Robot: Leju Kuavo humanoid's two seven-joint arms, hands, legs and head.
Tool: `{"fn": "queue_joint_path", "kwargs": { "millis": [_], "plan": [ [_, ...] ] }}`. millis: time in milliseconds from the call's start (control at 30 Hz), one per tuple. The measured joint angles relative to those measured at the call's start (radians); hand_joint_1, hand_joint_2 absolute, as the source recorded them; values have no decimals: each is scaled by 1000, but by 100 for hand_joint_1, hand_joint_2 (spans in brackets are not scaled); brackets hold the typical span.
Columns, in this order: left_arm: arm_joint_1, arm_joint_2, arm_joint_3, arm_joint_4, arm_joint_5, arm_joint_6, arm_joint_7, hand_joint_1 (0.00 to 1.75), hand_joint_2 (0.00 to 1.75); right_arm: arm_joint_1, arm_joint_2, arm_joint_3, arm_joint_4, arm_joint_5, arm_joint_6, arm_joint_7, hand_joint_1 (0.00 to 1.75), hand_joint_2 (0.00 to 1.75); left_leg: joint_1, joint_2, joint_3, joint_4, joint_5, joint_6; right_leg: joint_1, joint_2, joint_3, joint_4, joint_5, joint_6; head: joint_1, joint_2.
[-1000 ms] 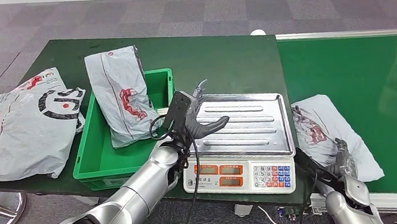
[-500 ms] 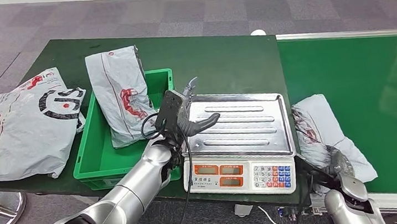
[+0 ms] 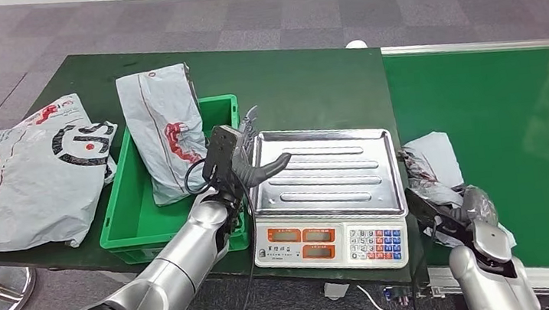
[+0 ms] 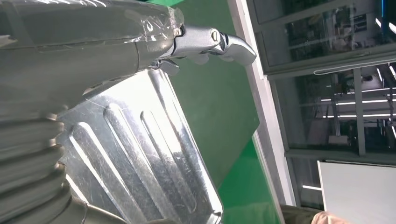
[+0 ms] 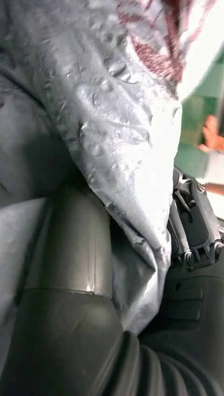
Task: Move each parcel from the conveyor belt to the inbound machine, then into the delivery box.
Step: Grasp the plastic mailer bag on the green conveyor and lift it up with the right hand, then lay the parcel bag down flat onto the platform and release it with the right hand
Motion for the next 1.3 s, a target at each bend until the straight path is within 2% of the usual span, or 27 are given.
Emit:
{"fn": "queue_joint_path", "kwargs": {
  "millis": [200, 300, 400, 500, 600, 1133, 1300],
  "plan": [
    [5, 0, 43, -4, -11, -5, 1, 0, 175, 11, 16, -2, -75, 17, 1, 12, 175, 175, 0, 1, -1, 0, 0, 0, 0, 1, -1, 0, 0, 0, 0, 0],
    [8, -3, 59, -4, -29, -14, 1, 0, 175, 24, 23, -4, -114, 69, -29, 39, 175, 175, 0, 0, -1, 0, 0, 0, 0, 0, -2, 0, 0, 0, 0, 0],
    [10, -8, 78, -4, -56, -29, 1, 0, 175, 51, 31, -8, -201, 160, -50, 137, 175, 175, 0, -1, -1, 0, 0, 0, 0, -1, -2, 0, 0, 0, 0, 0],
    [12, -14, 95, -4, -78, -39, 0, 0, 175, 72, 27, 2, -289, 187, -58, 255, 175, 175, 0, -1, -2, 0, 0, 0, 0, -1, -2, 0, 0, 0, 0, 0],
    [13, -18, 106, -5, -89, -45, -1, 0, 175, 79, 16, 23, -350, 191, -74, 302, 175, 175, 0, 1, -2, 0, 0, 0, -1, 1, -2, 0, 0, 0, 0, 0],
    [13, -27, 116, -9, -102, -52, -2, 0, 175, 93, -1, 68, -435, 191, -103, 325, 175, 175, -1, 0, -3, 0, 0, 0, -1, -1, -2, 0, 0, 0, 0, 0],
    [13, -35, 123, -14, -123, -61, -4, 0, 175, 74, -2, 84, -448, 189, -167, 219, 175, 175, 0, 0, -3, 0, 0, 0, -1, 0, -2, 0, 0, 0, 0, 0]
  ]
}}
